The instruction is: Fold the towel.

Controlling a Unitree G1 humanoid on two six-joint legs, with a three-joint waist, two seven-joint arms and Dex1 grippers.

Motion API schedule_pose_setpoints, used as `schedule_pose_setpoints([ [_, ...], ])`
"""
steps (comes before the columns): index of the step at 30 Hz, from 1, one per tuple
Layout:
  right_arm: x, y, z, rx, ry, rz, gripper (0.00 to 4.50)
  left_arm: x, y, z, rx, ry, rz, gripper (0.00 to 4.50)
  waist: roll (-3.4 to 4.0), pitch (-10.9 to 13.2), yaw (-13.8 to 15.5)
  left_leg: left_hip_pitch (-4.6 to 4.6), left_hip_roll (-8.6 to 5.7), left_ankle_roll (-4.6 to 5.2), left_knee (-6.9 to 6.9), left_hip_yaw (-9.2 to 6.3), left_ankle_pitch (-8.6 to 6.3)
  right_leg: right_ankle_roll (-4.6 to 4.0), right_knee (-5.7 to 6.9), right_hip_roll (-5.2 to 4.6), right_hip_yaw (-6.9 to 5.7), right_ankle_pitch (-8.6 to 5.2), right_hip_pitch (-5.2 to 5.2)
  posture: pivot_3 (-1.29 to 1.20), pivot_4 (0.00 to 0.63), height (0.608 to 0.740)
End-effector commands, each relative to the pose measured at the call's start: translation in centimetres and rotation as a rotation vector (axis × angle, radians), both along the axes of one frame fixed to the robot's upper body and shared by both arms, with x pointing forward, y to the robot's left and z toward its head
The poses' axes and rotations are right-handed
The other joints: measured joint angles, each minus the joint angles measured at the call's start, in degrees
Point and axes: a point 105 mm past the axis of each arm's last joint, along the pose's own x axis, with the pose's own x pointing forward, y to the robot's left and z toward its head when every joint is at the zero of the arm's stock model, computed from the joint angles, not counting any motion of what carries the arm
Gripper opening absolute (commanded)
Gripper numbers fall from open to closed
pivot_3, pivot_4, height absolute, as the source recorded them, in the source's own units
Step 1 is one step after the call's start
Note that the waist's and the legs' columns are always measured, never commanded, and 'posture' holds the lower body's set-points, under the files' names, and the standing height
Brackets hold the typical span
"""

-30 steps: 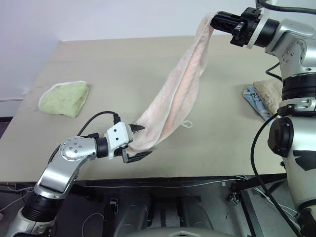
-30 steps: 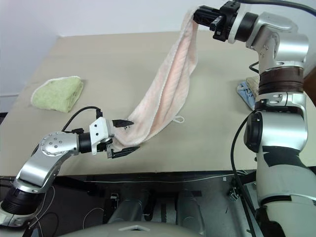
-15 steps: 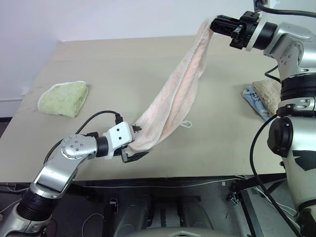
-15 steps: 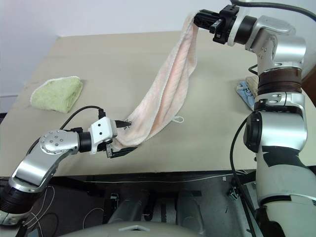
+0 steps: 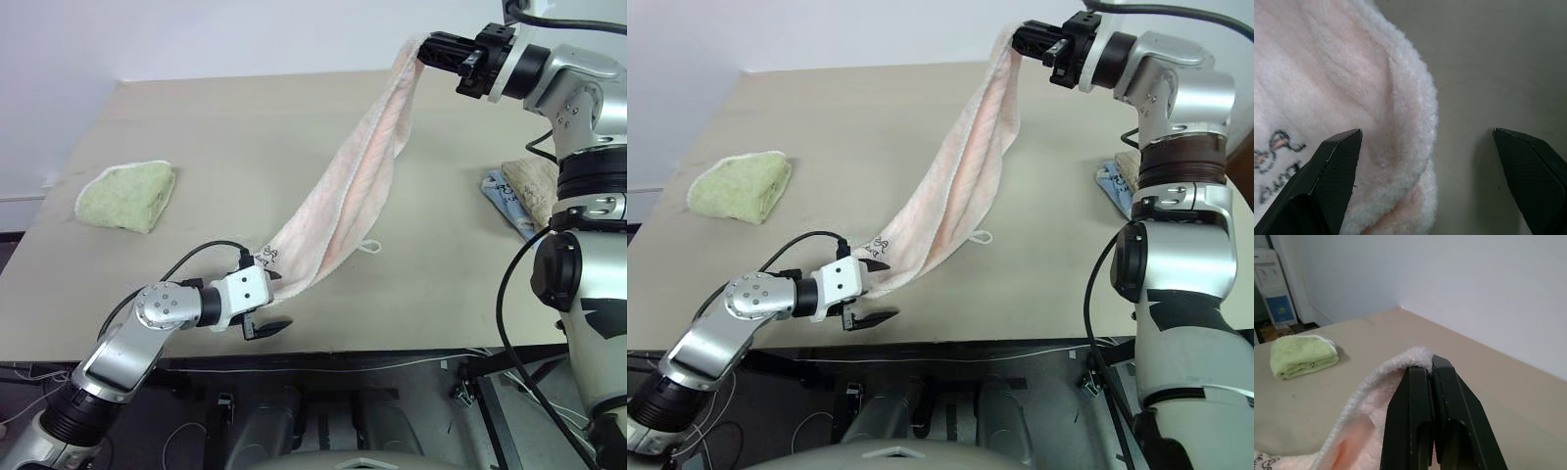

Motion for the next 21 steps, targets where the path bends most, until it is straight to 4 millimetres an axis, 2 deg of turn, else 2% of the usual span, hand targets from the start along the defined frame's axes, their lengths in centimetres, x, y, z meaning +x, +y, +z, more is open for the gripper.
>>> schedule_pose_setpoints([
  [1, -0.8, 0.1, 1.9, -0.01, -0.074, 0.004, 0.0, 0.2, 0.2, 0.0, -0.021, -0.021, 0.012, 3.91, 0.0, 0.0, -0.01, 0.0, 0.0, 0.0, 0.0, 0.0, 0.0, 0.0, 0.0, 0.0, 0.0, 0.0, 0.0, 0.0, 0.15, 0.74],
  [9, -0.8, 0.3, 1.7, -0.009, -0.075, 0.007, 0.0, 0.7, 0.6, -0.1, -0.075, -0.045, 0.049, 1.29, 0.0, 0.0, 0.03, 0.01, 0.0, 0.0, 0.03, 0.0, 0.0, 0.0, 0.03, 0.0, 0.0, 0.0, 0.02, 0.0, 0.15, 0.74],
  [15, -0.7, 0.4, 1.3, -0.02, -0.076, 0.007, 0.0, 1.1, 0.2, 0.7, -0.148, -0.083, 0.061, 1.29, 0.0, 0.0, 0.0, 0.01, 0.0, 0.0, 0.01, 0.0, 0.0, 0.0, 0.01, -0.01, 0.0, 0.0, 0.01, 0.0, 0.15, 0.74],
  [21, -0.6, 0.4, 0.8, -0.039, -0.072, 0.003, 0.0, 0.7, -0.5, 2.2, -0.272, -0.014, 0.066, 1.29, 0.0, 0.0, 0.0, 0.0, 0.0, 0.0, 0.02, 0.0, 0.0, 0.0, 0.01, -0.01, 0.0, 0.0, 0.01, 0.0, 0.15, 0.74],
])
